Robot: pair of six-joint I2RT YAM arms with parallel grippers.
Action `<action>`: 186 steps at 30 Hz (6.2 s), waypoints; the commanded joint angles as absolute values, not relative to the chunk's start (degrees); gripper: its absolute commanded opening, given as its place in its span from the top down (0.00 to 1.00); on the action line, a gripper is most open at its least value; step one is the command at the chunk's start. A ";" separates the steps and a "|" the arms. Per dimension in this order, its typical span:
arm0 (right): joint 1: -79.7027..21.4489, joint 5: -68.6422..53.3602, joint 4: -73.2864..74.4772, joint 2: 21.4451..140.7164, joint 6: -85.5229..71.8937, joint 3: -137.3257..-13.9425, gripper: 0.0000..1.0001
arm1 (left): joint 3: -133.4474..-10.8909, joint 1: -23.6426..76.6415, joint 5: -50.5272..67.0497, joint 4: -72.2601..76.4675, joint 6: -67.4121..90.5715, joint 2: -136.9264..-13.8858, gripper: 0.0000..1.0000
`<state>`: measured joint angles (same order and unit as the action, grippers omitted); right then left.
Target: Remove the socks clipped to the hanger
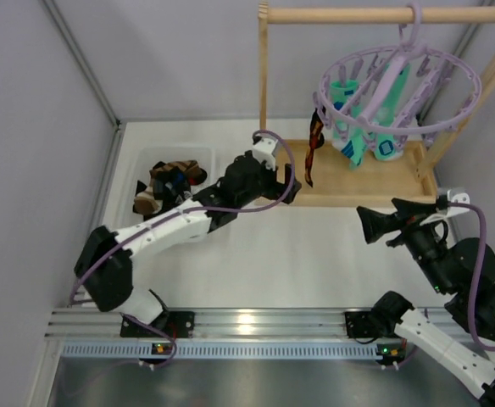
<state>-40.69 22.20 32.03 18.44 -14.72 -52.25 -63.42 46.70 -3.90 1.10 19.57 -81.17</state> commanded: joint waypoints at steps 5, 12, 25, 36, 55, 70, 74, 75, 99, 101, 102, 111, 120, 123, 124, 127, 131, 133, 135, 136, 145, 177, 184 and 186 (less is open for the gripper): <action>-40.08 11.08 27.51 16.44 -15.47 -51.94 0.00 | -77.06 47.02 -6.05 19.42 14.42 -104.92 0.02; -40.08 7.47 27.25 16.26 -15.91 -51.50 0.01 | -91.22 46.67 -11.96 20.39 12.83 -120.66 0.04; -40.08 10.46 26.63 14.50 -14.77 -50.71 0.01 | -92.12 50.53 -24.78 21.27 10.20 -117.70 1.00; -40.08 11.07 27.16 13.18 -16.26 -50.89 0.01 | -79.37 54.40 -28.39 25.40 9.76 -108.98 0.84; -40.08 10.46 26.98 14.76 -14.94 -50.63 0.01 | -84.28 46.32 -14.32 34.63 9.94 -122.42 0.38; -40.08 7.39 25.49 18.37 -13.89 -50.19 0.00 | -92.45 44.47 -11.34 42.19 10.37 -133.15 0.82; -40.08 7.47 25.31 18.28 -13.71 -50.01 0.01 | -92.99 44.56 -12.56 42.19 10.63 -132.46 1.00; -39.99 7.99 25.23 18.28 -13.62 -49.84 0.01 | -91.77 44.73 -13.18 42.19 10.90 -131.67 1.00; -39.99 24.52 39.54 29.61 -15.03 -68.19 0.00 | -65.02 78.02 -42.09 36.66 4.31 -105.02 1.00; -40.08 25.40 41.82 32.68 -14.68 -71.44 0.01 | -67.75 81.45 -43.76 33.32 3.52 -108.18 1.00; -40.08 25.75 42.36 33.48 -14.33 -72.50 0.00 | -70.63 82.26 -44.03 31.92 3.34 -109.32 1.00; -40.08 32.24 51.93 44.46 -10.73 -84.46 0.01 | -86.82 85.69 -48.42 17.85 0.53 -120.66 1.00; -40.08 46.56 54.49 55.00 -7.74 -90.34 0.08 | -95.88 85.96 -50.80 14.77 -6.23 -126.03 1.00; -39.64 47.55 55.19 57.82 -7.21 -92.36 0.10 | -97.20 86.13 -50.80 14.50 -6.77 -126.82 1.00; -39.12 47.46 55.11 59.14 -7.03 -92.63 0.12 | -97.38 86.22 -50.45 14.33 -6.85 -126.91 1.00; -37.28 48.07 54.41 61.08 -6.77 -92.64 0.19 | -98.08 86.39 -50.27 14.07 -6.94 -127.44 1.00; -35.07 50.52 53.97 63.36 -6.33 -91.85 0.23 | -98.44 86.75 -50.27 14.06 -7.38 -127.79 1.00; -34.98 53.16 53.70 64.07 -6.15 -91.41 0.25 | -98.35 86.75 -50.27 13.98 -7.30 -127.88 1.00; -34.89 53.88 52.91 64.25 -5.46 -90.62 0.26 | -98.17 86.92 -50.19 14.06 -7.21 -127.79 1.00; -34.89 53.79 51.34 64.34 -5.28 -90.35 0.28 | -98.26 86.92 -50.10 13.98 -7.03 -127.79 1.00; -34.89 56.16 47.11 67.58 -3.43 -87.72 0.32 | -98.79 87.36 -49.75 14.06 -7.12 -127.71 1.00; -35.68 64.60 34.36 69.17 4.04 -82.79 0.81 | -97.12 87.98 -49.13 14.15 -4.22 -127.27 1.00; -35.68 61.71 34.98 67.15 2.38 -81.92 0.68 | -91.42 87.72 -51.85 14.06 -0.27 -124.55 1.00; -35.42 59.25 35.33 65.40 1.32 -80.78 0.59 | -86.85 87.28 -52.56 13.28 2.96 -120.60 1.00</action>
